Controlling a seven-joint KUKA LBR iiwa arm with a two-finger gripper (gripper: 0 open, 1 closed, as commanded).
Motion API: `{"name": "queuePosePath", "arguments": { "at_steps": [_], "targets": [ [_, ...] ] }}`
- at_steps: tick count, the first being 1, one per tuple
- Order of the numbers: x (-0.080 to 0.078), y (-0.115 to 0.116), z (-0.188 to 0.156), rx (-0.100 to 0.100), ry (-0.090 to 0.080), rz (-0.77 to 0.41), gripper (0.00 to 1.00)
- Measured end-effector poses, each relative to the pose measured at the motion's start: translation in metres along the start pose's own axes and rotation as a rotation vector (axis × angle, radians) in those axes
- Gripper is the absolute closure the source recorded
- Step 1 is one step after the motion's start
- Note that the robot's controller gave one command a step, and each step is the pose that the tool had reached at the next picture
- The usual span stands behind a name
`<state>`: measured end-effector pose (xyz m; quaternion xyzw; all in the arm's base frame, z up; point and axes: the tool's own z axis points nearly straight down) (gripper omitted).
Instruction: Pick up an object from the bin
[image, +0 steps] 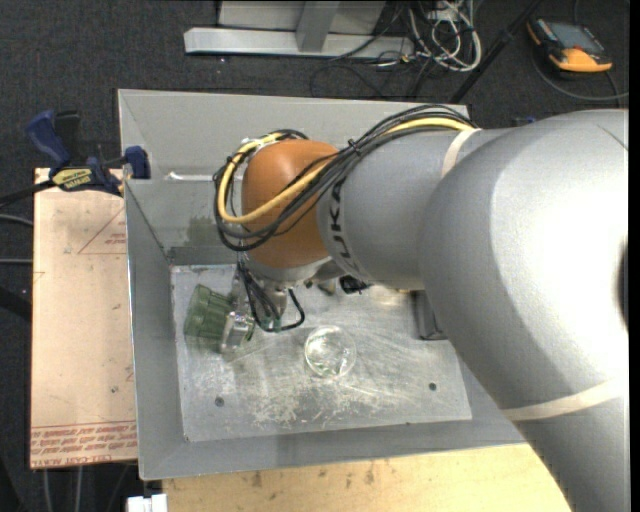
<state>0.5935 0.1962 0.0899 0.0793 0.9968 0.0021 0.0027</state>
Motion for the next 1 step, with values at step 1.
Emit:
{"name": "queuePosePath", "arguments": {
  "at_steps": [1],
  "targets": [
    [-0.0002,-0.0002,-0.0032,0.002,0.002,0.0,1.0]
  ]
}}
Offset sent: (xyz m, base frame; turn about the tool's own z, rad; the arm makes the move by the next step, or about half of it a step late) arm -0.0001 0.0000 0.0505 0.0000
